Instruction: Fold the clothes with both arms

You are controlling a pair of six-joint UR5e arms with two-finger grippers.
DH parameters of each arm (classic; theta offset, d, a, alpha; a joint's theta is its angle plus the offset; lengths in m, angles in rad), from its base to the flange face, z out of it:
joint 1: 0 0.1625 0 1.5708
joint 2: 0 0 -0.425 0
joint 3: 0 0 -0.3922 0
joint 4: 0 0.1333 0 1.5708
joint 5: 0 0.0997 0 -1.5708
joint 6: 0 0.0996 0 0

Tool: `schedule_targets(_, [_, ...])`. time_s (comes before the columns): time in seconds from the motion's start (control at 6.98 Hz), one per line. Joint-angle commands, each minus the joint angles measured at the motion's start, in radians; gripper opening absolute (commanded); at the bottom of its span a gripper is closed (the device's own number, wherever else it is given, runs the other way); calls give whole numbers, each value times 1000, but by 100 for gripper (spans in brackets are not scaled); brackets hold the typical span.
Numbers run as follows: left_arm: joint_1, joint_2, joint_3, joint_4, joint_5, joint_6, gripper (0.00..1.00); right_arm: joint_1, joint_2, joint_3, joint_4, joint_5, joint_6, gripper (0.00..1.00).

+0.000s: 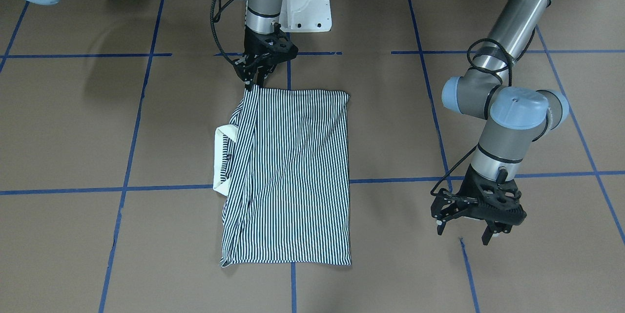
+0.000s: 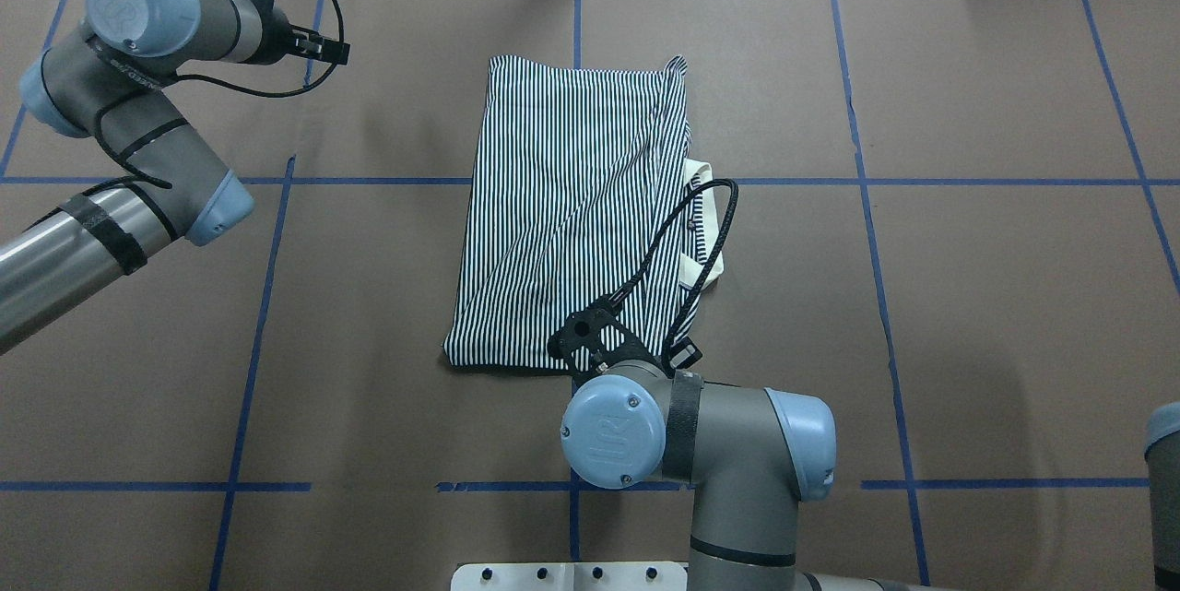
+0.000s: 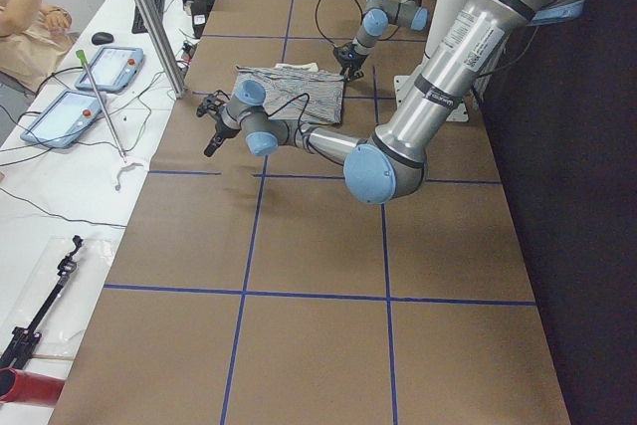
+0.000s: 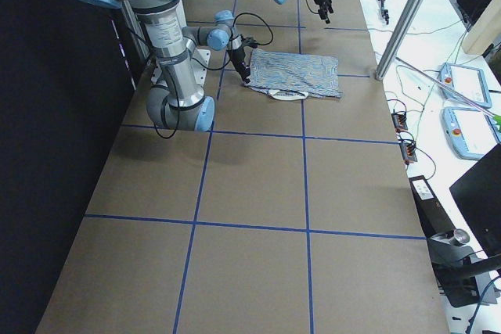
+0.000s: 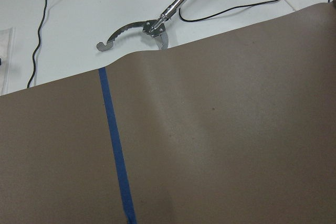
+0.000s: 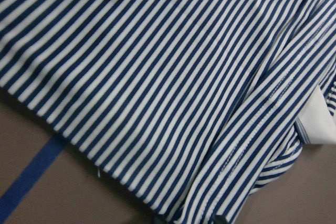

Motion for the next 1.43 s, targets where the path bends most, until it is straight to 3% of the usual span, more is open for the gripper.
schedule_targets(0.0, [1, 0, 0, 0, 0, 0, 100, 7, 2, 0, 2, -2, -1, 12])
schedule_targets(0.14, [1, 0, 0, 0, 0, 0, 100, 13, 2, 2, 4, -2, -1, 14])
schedule_targets(0.29, [1, 0, 1, 0, 0, 0, 100, 16, 2, 3, 5, -2, 1, 28])
schedule_targets(0.43, [1, 0, 1, 0, 0, -2, 100, 16, 2, 3, 7, -5, 4, 51])
schedule_targets(0.57, [3, 0, 1, 2, 1, -21, 100, 16, 6, 0, 15, -6, 5, 55])
schedule_targets(1.29, [4, 8, 1, 0, 1, -21, 100, 15, 6, -1, 18, -6, 7, 31])
